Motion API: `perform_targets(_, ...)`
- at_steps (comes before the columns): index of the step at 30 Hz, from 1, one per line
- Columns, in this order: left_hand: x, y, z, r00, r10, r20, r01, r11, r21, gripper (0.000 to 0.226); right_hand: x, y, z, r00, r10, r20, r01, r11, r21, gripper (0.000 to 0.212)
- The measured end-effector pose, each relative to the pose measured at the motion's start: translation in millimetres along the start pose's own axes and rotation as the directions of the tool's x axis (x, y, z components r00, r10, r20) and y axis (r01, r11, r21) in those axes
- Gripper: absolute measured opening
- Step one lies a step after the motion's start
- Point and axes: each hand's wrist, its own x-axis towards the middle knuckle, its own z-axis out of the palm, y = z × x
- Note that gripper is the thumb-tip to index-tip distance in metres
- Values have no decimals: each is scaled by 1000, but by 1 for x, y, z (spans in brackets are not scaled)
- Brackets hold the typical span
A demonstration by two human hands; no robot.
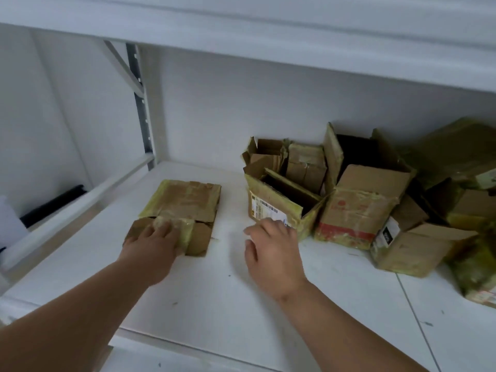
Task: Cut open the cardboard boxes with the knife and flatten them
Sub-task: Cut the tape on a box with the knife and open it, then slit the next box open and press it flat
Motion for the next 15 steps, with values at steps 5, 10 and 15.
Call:
perform_targets(5,25,9,-5,996,8,-86,-15,996,-88,63,12,26,-16,901,249,-355,-258,966,23,38)
perform_targets(10,20,42,-32,978,-6,-206,-13,996,-92,67,16,47,-19,875,422,-235,-442,896,-35,50)
perform_targets(15,23,76,-54,953,43,-300,-139,942,-306,62,15,55,-23,902,360,-238,-373,928,-10,21)
